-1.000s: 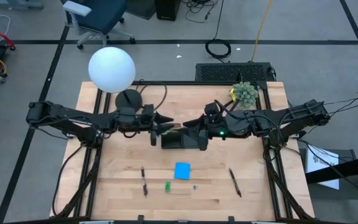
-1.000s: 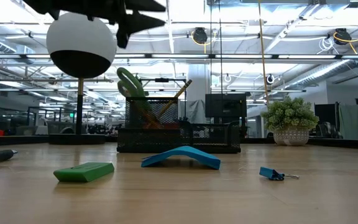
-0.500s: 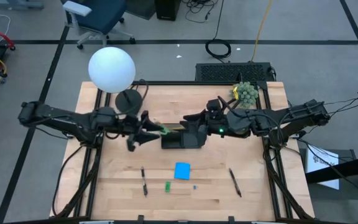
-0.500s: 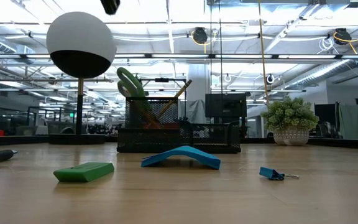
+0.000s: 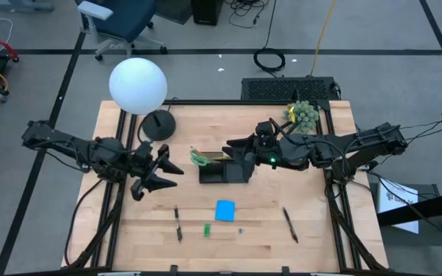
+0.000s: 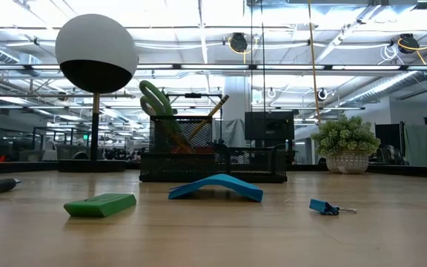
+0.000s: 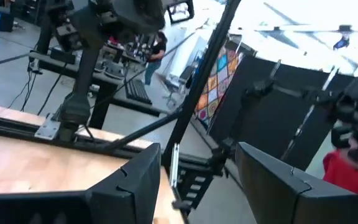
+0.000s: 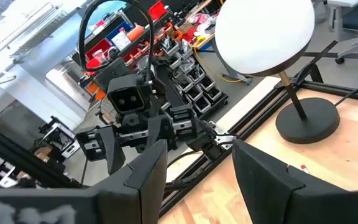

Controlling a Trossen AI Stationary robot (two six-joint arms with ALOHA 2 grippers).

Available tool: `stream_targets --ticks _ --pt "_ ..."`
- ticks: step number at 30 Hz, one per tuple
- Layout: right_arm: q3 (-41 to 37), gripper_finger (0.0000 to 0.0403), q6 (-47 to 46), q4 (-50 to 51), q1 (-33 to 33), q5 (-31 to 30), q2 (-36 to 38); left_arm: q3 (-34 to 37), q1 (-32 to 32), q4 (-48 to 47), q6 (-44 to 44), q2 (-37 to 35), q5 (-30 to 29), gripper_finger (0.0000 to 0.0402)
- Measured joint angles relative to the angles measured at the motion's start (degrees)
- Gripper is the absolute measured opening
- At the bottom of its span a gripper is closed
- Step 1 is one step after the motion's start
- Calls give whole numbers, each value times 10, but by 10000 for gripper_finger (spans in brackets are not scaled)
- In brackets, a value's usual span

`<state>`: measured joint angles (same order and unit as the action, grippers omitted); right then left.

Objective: Pick and place office supplies into organizer
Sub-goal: Put the left black pen into the black desk organizer

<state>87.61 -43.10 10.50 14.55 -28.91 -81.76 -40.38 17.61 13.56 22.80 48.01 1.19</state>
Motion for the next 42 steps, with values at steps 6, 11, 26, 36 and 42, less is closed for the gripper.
stream_targets --ticks 6,11,26,36,42 --pt "0 171 26 0 0 4 0 -70 12 -168 -52 7 -28 202" --pt "0 171 37 9 0 4 0 -183 12 -332 -119 38 -51 202" --pt "0 171 37 9 0 5 0 -356 15 -619 -271 186 -17 202" --pt "0 171 37 9 0 5 0 -383 30 -707 -340 248 -33 202" --pt "0 171 37 9 0 5 0 -384 74 -703 -429 253 -89 202"
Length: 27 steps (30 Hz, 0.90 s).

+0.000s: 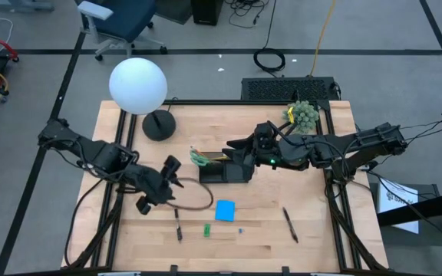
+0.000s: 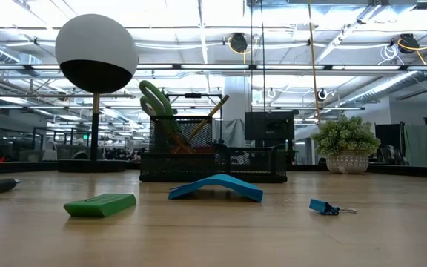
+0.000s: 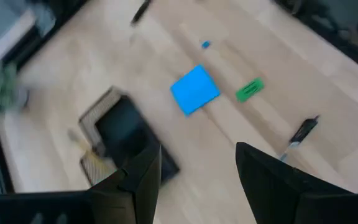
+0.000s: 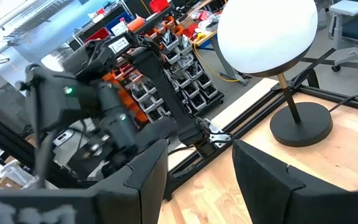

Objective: Pick and place office supplies into organizer
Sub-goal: Put the left black pen into the black desk organizer

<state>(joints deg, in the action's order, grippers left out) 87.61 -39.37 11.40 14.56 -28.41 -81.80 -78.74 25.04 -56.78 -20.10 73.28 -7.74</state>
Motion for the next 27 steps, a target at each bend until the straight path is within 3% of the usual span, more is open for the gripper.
stream_targets --ticks 13,27 --pt "0 171 0 0 0 0 0 3 30 -20 -109 14 -9 202" --pt "0 171 0 0 0 0 0 3 122 -50 -158 152 7 202"
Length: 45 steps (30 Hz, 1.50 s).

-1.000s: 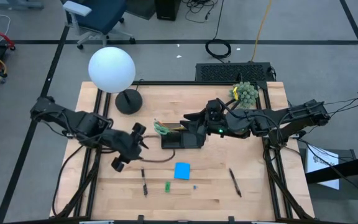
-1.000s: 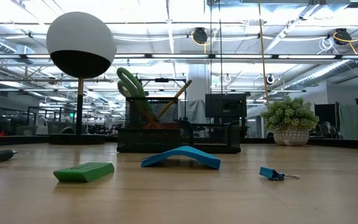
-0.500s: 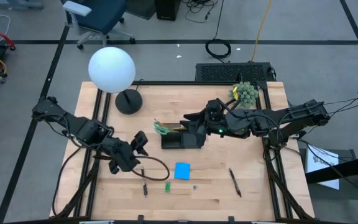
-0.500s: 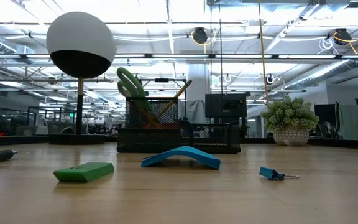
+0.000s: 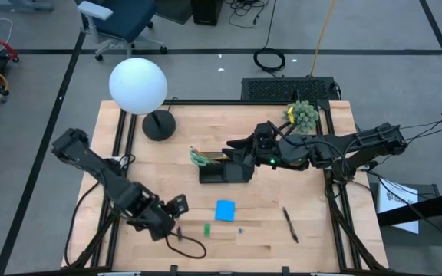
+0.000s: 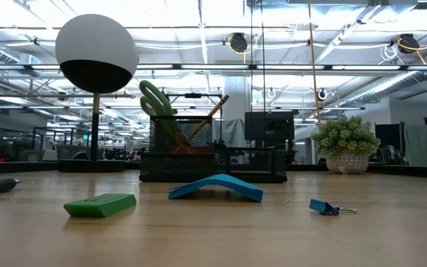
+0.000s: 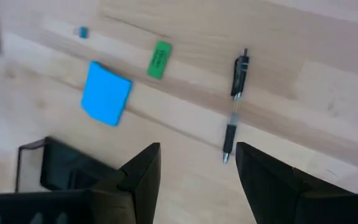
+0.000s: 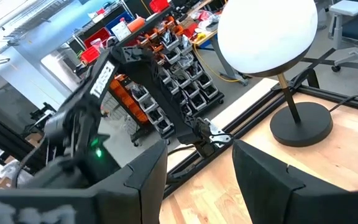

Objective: Pick and place office supplies into organizer
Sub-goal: Put the left black pen into the black desk organizer

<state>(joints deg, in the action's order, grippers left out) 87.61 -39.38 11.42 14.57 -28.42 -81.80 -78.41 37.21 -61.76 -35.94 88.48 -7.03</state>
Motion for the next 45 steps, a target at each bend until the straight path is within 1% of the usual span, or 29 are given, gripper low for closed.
stream_targets --ticks 2,6,12,16,21,24,27,29,39,45 --pt "0 171 0 0 0 0 0 0 8 1 4 17 0 202" --pt "0 171 0 0 0 0 0 0 7 11 7 41 33 202" --pt "0 171 0 0 0 0 0 2 -15 31 15 71 76 202" --pt "0 171 0 0 0 0 0 32 -24 62 15 76 81 202" --pt "0 171 0 0 0 0 0 80 -22 76 14 75 86 202" --pt "0 171 0 0 0 0 0 116 -18 92 16 55 86 202" --pt "0 171 0 0 0 0 0 135 -16 129 19 46 85 202" --pt "0 171 0 0 0 0 0 138 -14 124 19 45 80 202" --pt "0 171 0 0 0 0 0 138 -19 185 24 72 76 202" --pt "0 171 0 0 0 0 0 163 -21 217 34 79 79 202"
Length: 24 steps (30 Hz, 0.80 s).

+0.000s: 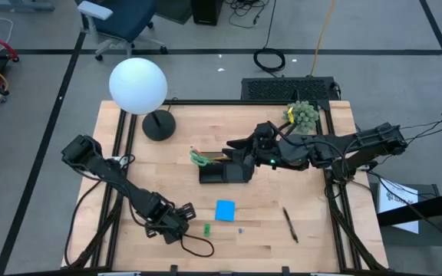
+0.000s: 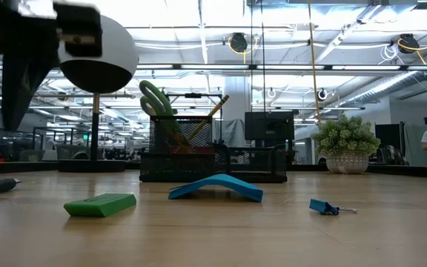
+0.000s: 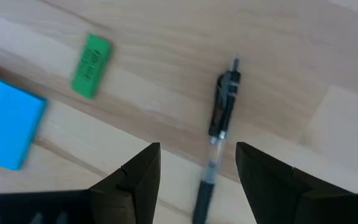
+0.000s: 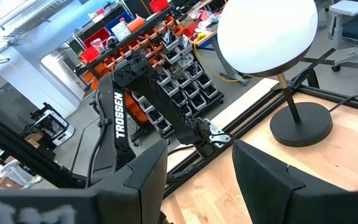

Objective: Pick and place office supplies into organizer
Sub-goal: Put the left black pen into the black desk organizer

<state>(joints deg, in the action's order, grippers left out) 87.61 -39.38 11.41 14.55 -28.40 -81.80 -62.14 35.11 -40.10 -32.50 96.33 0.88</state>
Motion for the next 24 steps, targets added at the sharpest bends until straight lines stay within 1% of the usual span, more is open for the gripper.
stream_targets --ticks 11,20,24 --pt "0 171 0 0 0 0 0 40 3 18 -1 0 7 202" --pt "0 171 0 0 0 0 0 71 12 76 -3 0 7 202" --pt "0 171 0 0 0 0 0 73 22 77 -40 0 8 202"
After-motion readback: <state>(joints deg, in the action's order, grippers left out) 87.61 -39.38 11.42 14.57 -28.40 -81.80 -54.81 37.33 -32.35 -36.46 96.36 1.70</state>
